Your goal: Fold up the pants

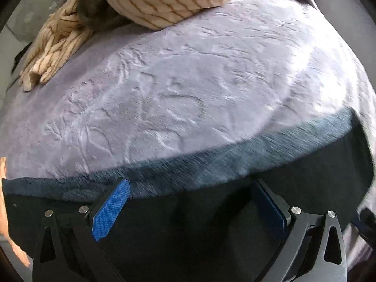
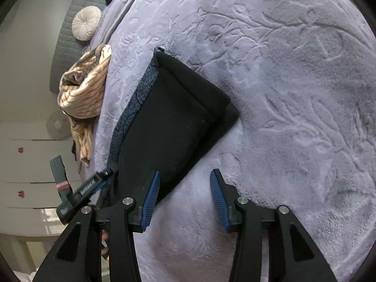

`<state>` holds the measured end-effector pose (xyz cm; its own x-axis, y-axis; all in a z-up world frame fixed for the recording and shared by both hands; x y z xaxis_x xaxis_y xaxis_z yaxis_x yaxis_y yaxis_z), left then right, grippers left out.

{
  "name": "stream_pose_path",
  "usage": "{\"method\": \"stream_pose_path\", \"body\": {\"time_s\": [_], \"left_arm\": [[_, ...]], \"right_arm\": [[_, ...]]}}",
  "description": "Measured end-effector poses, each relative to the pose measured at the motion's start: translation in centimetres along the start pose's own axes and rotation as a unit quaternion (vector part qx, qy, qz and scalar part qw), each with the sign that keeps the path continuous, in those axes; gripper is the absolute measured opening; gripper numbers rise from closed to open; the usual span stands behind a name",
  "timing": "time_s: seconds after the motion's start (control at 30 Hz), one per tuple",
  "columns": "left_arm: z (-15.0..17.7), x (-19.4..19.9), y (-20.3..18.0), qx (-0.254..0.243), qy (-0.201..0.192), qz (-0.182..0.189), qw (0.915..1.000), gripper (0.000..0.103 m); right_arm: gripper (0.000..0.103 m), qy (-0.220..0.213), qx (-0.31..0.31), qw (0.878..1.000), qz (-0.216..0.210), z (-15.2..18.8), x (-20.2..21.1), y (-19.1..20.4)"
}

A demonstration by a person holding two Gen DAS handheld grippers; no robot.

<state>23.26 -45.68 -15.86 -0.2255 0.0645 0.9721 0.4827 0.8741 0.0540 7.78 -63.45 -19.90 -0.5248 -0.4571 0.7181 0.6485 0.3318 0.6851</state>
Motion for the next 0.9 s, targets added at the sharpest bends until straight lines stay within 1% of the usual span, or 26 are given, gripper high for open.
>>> {"method": "stream_pose_path", "body": {"time_s": [0.03,0.07,0.1,0.13,0.17,0.23,0.33,0.37,0.4,0.43,0.47,0.53,0.57,0.6,0.63,0.67,0.73,0.77,0.83,0.87,0.9], "left_arm": [[0.0,0.6,-0.6,0.002,-0.005,0.014,0.9999,0.103],[0.7,1.5,-1.9,0.002,-0.009,0.021,0.9997,0.103],[0.7,1.9,-2.9,-0.004,-0.014,0.031,0.9994,0.103],[0.9,2.2,-4.2,-0.008,-0.015,0.033,0.9993,0.103],[1.1,2.1,-5.0,-0.014,-0.015,0.033,0.9992,0.103],[1.9,0.9,-6.3,-0.02,0.002,0.035,0.9992,0.103],[2.6,0.2,-6.7,-0.018,-0.017,0.031,0.9992,0.103],[2.9,0.1,-6.7,-0.021,-0.02,0.031,0.9991,0.103],[2.9,0.0,-6.8,-0.022,-0.021,0.032,0.999,0.103],[2.8,0.0,-6.8,-0.024,-0.019,0.035,0.9989,0.103],[3.4,0.0,-6.5,-0.024,-0.016,0.037,0.9989,0.103],[3.4,0.8,-5.9,-0.019,-0.007,0.035,0.9992,0.102],[3.9,1.8,-5.0,-0.009,-0.014,0.022,0.9996,0.093],[3.6,3.0,-4.0,0.008,-0.029,0.002,0.9995,0.088],[3.5,3.6,-2.6,0.017,-0.035,-0.005,0.9992,0.086],[3.2,4.3,-1.5,0.038,-0.046,-0.011,0.9982,0.086],[2.8,4.8,-0.8,0.055,-0.055,-0.017,0.9968,0.086],[2.6,4.1,-0.7,0.051,-0.05,-0.019,0.9973,0.086],[2.9,2.5,-1.1,0.038,-0.032,-0.023,0.9985,0.086],[3.0,0.4,-1.2,0.039,-0.024,-0.019,0.9988,0.086],[3.4,-0.3,-1.4,0.05,-0.029,-0.017,0.9982,0.086]], "right_arm": [[0.049,-0.001,-0.003,1.0,-0.01,-0.1,0.0,0.1],[0.049,-0.001,-0.006,1.0,-0.022,-0.3,0.0,0.4],[0.05,-0.001,-0.008,1.0,-0.025,-0.4,0.0,0.5],[0.051,-0.001,-0.009,1.0,-0.022,-0.4,-0.2,0.5],[0.052,0.0,-0.012,1.0,-0.022,-0.5,-0.4,0.4],[0.053,0.005,-0.021,0.999,-0.03,-0.5,-0.9,0.0],[0.053,0.003,-0.022,0.998,-0.055,-0.7,-1.5,-0.2],[0.053,-0.003,-0.015,0.997,-0.073,-1.1,-1.8,0.2],[0.056,-0.006,-0.01,0.997,-0.081,-1.3,-2.1,0.5],[0.059,-0.007,-0.006,0.996,-0.087,-1.5,-2.5,0.8],[0.059,-0.009,-0.001,0.995,-0.096,-1.9,-3.1,1.4],[0.059,-0.011,0.003,0.995,-0.102,-2.3,-4.1,2.2],[0.059,-0.009,-0.004,0.995,-0.104,-2.6,-4.5,2.6],[0.05,-0.008,-0.011,0.994,-0.104,-2.7,-4.5,2.8],[0.022,-0.011,-0.019,0.994,-0.108,-2.9,-4.2,3.0],[0.013,-0.016,-0.023,0.992,-0.124,-3.0,-3.5,3.5],[0.013,-0.017,-0.01,0.991,-0.135,-2.7,-2.5,4.5],[0.013,-0.02,0.01,0.991,-0.136,-2.2,-1.8,5.5],[0.013,-0.024,0.032,0.989,-0.141,-1.6,-1.0,6.8],[0.013,-0.027,0.045,0.989,-0.141,-1.2,-0.5,7.5],[0.013,-0.026,0.055,0.989,-0.138,-0.9,-0.5,8.0]]}}
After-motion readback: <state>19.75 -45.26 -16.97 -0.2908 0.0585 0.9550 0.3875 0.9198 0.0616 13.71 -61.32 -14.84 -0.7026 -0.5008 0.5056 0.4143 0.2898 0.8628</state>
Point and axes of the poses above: each gripper's, at about its wrist camera, not at the fingertips, and x roughly against the way its jaws point, y to its left, z to its underside, the point moved 7 cm from there along -x, roughly the way its jaws point, and after that the axes turned 10 degrees about -x, right-handed, at the moved point
